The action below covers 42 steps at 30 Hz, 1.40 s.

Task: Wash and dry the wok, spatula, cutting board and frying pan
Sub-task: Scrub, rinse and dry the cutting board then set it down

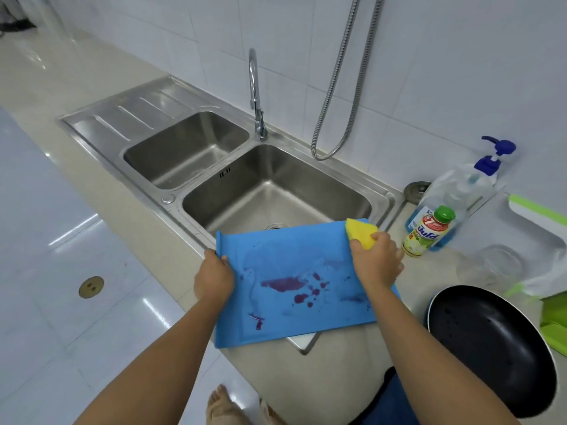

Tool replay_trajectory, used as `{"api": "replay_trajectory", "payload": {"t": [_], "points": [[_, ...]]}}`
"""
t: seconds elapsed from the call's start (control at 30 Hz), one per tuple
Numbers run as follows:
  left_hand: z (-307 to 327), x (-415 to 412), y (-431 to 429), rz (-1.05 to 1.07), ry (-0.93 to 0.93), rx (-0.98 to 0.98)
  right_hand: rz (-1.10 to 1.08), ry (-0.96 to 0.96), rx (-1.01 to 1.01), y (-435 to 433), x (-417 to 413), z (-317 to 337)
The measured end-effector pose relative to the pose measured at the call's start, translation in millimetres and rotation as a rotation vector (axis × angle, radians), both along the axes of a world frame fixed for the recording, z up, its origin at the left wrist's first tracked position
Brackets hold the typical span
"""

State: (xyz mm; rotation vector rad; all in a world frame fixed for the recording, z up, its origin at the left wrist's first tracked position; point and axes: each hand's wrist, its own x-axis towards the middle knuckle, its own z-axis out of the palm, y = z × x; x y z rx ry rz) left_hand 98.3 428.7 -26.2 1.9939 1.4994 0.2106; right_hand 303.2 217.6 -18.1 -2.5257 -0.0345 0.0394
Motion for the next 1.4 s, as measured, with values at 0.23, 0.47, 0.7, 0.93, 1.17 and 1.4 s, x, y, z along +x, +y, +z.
{"api": "replay_trajectory", "payload": {"t": [0.23,0.47,0.7,0.93,1.17,1.4], "points": [[-1,-3,42,-0.068,-0.066,-0.036,-0.186,0.236,0.16,-35,-17,-9],[4,12,87,-0.13,-0.085,-0.106,-0.191,0.421,0.598,-10,-13,9],[21,48,167,-0.186,-0.104,-0.072,-0.04,0.81,0.813,30,34,25],[22,105,271,-0.306,-0.065,-0.071,-0.167,0.798,0.891,118,35,4],[18,160,336,-0.456,0.002,-0.037,-0.494,0.432,0.785,190,33,-17],[4,208,369,-0.634,0.079,0.038,-0.605,0.399,0.781,209,40,-24]]}}
